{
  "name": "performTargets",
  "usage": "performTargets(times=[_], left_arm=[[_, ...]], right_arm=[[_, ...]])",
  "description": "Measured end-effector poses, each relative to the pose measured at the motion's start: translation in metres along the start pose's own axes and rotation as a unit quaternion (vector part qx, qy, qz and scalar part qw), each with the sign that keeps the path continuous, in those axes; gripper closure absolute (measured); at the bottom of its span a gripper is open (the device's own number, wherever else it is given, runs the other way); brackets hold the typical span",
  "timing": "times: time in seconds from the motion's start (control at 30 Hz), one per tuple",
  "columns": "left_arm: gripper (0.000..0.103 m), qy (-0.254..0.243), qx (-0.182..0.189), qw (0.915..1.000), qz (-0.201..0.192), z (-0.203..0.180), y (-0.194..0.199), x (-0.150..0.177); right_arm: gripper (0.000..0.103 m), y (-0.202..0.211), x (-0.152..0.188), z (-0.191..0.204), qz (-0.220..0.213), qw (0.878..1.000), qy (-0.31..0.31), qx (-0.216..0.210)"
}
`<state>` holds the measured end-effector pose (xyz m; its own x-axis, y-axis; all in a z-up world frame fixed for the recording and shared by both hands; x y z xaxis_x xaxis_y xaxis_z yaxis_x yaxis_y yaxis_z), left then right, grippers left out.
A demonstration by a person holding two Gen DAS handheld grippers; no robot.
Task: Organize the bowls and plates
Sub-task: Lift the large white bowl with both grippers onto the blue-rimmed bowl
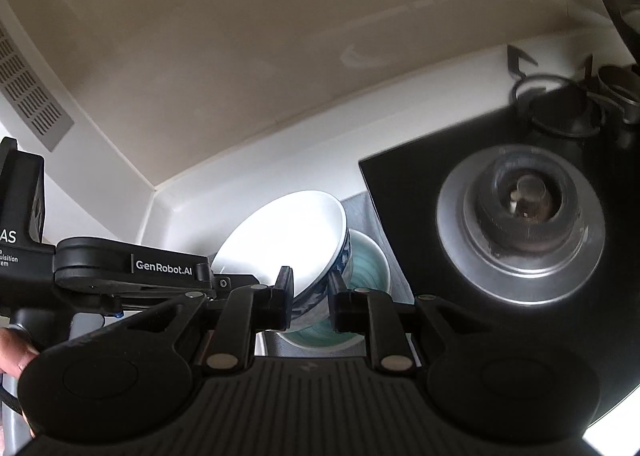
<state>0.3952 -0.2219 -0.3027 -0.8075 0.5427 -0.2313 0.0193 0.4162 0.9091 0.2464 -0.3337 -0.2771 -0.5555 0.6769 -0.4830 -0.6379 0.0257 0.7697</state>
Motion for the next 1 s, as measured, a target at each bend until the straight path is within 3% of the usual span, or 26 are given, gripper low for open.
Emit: performTargets(times=[0.37, 1.0], left_arm=[[0.082, -0.008, -0.022, 0.9996, 0.018, 0.004, -0.033, 0.0], [0.082, -0.028, -0.042, 0.9987, -0.009, 0.0, -0.037, -0.001]], right_arm=[[0.084, -0.028, 0.015, -0.013, 0.021, 1.0, -0.018, 0.007], [0.085, -0.04, 0.025, -0.017, 0.021, 0.999, -0.015, 0.028]])
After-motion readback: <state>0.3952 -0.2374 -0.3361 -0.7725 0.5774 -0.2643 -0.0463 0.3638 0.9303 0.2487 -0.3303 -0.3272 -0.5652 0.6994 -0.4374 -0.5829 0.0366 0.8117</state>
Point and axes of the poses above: each gripper's, at about its wrist camera, not at the fingertips, and y roughly against the way its jaws point, z to its left, x to its underside, the point moved 5 cm from there along -y, roughly the way its jaws point, and after that the axes turned 8 degrees about z, right-handed, at the moved point
